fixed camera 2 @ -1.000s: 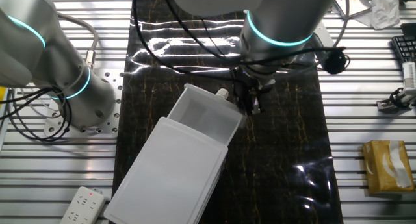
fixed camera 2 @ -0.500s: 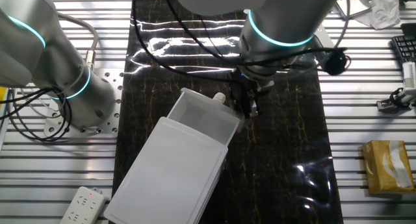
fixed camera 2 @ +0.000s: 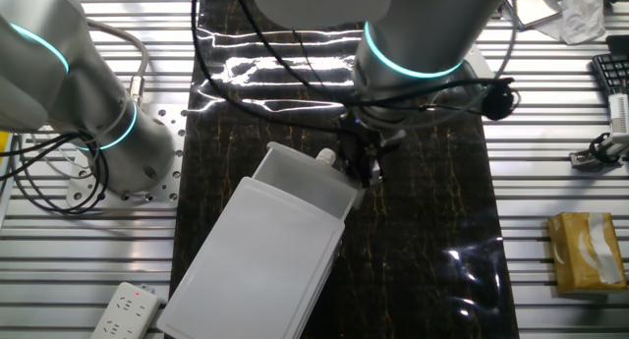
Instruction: Use the gripper to push and close the drawer
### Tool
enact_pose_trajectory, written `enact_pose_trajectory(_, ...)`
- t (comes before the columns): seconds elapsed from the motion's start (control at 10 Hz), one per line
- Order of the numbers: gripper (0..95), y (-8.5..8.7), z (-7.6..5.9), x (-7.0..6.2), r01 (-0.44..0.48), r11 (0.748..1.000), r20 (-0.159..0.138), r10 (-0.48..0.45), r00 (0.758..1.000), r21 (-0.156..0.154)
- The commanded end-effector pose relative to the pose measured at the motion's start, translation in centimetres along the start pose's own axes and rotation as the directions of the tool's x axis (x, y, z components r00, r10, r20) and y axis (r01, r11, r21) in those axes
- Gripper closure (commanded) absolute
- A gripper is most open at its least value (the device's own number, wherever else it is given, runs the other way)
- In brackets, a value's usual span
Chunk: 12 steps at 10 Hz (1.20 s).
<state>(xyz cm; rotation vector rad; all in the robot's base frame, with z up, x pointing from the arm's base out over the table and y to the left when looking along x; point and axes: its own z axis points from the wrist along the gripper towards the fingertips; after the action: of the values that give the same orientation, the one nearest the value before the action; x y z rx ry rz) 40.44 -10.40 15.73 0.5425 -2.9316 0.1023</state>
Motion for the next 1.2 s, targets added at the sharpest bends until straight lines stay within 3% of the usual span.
enact_pose_trajectory(0.1, 95.0, -0.1, -0.1, 0.5, 0.014, 1.0, -0.023, -0.014, 1.0, 0.013)
enact_pose_trajectory(0.3, 95.0, -0.3, 0.4, 1.2, 0.027, 0.999, -0.023, -0.027, 0.999, 0.02)
enact_pose_trajectory(0.5, 95.0, -0.1, 2.0, 0.9, 0.03, 0.999, -0.002, -0.03, 1.0, 0.025)
enact_pose_trajectory(0.7, 95.0, -0.1, 1.9, 0.9, 0.043, 0.998, -0.014, -0.042, 0.999, 0.054)
enact_pose_trajectory(1.2, 95.0, -0.2, 1.5, 1.0, 0.032, 0.999, -0.003, -0.032, 0.999, 0.039)
